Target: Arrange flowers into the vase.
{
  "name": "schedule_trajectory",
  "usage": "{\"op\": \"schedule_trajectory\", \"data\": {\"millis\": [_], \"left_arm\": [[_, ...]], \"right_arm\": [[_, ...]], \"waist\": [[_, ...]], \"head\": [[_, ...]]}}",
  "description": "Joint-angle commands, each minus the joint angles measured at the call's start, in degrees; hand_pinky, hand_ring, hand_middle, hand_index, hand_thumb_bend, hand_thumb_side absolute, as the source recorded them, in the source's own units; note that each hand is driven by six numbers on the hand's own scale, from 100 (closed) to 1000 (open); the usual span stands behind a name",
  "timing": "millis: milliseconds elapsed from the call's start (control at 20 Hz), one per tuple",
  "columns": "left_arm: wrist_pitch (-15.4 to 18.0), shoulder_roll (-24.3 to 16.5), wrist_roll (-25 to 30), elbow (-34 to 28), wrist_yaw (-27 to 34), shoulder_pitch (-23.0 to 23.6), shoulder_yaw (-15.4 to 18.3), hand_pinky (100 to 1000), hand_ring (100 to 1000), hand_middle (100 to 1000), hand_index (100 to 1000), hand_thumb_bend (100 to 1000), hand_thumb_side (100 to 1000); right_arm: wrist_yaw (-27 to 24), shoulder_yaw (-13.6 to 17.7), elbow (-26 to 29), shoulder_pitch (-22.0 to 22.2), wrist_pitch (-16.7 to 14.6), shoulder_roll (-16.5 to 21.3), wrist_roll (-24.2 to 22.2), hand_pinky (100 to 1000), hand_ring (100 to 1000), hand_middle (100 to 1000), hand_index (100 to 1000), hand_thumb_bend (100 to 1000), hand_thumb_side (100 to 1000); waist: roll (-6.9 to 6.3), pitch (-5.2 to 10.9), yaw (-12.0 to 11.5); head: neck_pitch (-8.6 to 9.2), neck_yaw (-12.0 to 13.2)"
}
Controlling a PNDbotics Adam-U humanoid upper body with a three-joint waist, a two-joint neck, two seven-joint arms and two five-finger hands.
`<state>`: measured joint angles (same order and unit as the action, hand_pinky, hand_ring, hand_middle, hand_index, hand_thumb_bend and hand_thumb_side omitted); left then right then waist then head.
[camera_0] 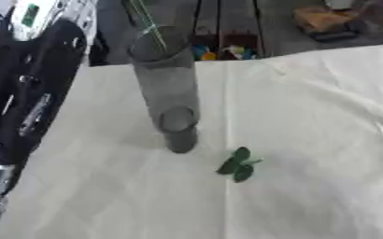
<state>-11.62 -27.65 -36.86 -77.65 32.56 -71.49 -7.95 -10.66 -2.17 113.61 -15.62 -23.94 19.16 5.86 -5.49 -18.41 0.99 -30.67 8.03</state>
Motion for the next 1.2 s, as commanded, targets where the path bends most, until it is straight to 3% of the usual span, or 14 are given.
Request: {"op": "schedule_trajectory", "data": {"millis": [50, 1200], "left_arm": [[0.1, -0.5, 0.2, -1.0, -0.5, -0.6, 0.0, 100, 100, 100, 100, 100, 841], [0.8, -0.3, 1.5, 0.5, -3.1, 0.6, -0.5, 100, 100, 100, 100, 100, 841]], "right_arm": [[0.1, 0.1, 1.0, -0.7, 0.0, 0.2, 0.1, 753, 715, 608, 753, 100, 1000], [0.5, 0.0, 1.0, -1.3, 0.0, -0.1, -0.2, 758, 718, 607, 755, 100, 1000]], "waist": [[0.41, 0.89, 0.1], [0.21, -0.54, 1.1]], "head": [[0.75, 0.3], [2.63, 0.9]]}}
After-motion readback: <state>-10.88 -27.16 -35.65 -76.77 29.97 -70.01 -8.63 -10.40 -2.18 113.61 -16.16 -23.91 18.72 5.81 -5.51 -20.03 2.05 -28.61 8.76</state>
